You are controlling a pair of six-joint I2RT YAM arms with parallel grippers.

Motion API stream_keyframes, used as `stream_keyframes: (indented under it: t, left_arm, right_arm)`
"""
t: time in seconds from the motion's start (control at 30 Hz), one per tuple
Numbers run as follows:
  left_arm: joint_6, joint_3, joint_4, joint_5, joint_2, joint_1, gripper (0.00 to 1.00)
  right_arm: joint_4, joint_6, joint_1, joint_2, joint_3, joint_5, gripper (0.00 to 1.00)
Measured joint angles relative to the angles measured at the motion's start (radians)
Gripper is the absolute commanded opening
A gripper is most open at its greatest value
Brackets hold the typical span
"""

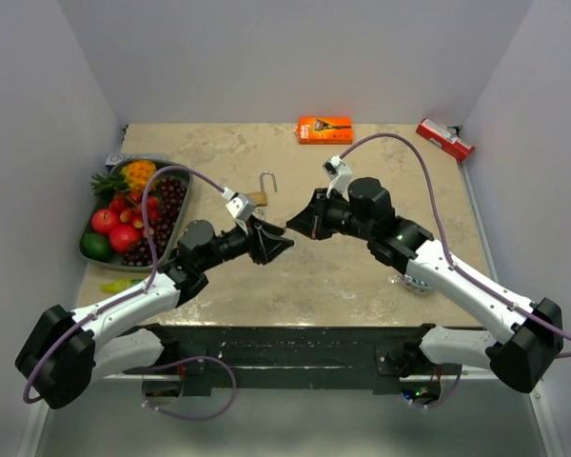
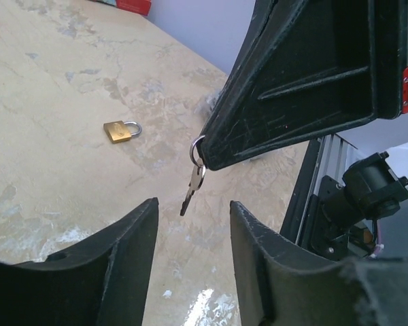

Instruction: Unlock with the key

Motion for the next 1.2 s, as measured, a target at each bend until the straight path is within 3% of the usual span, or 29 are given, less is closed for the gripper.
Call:
stream_keyframes:
  t: [0.07,0.3,0.53,0.63,0.73,0.77,0.87,1.0,1.2]
  left_arm:
    - [0.0,0.0,0.011,-0.006,0.0,-0.001,0.42]
    - [0.004,0.006,0.034,-0.02,0.016,-0.006,0.0]
    - [0.014,0.01,0.024,-0.019,0.022,-0.008,0.0]
    - [0.013,0.015,-0.033,-0.016,0.002,-0.011,0.0]
    - [0.013,0.048,-0.141,0.003,-0.025,-0.011,0.0]
    - [0.014,0.068,-0.193,0.018,-0.03,-0.011,0.0]
    - [0.023,0.126,-0.36,0.083,-0.033,-0.011,0.0]
    - [0.049,0.148,-0.567,0.207,-0.033,-0.011,0.0]
    - [0.089,0.153,-0.78,0.359,-0.033,-0.011,0.0]
  right_arm:
    - [0.002,0.002,-0.003,0.0,-0.003,-0.006,0.0]
    - [0.006,0.007,-0.013,0.0,-0.015,-0.016,0.0]
    - [0.009,0.008,-0.027,-0.001,-0.028,-0.027,0.0]
    - [0.004,-0.002,-0.032,-0.001,-0.035,-0.05,0.07]
    - [-0.004,-0.039,-0.032,-0.002,-0.035,-0.073,0.29]
    - [-0.012,-0.057,-0.032,-0.003,-0.035,-0.072,0.43]
    - [-0.057,-0.127,-0.039,-0.023,-0.035,-0.072,0.55]
    - [-0.097,-0.221,-0.045,-0.06,-0.035,-0.105,0.56]
    - [-0.053,-0.276,-0.033,-0.111,-0.132,-0.262,0.51]
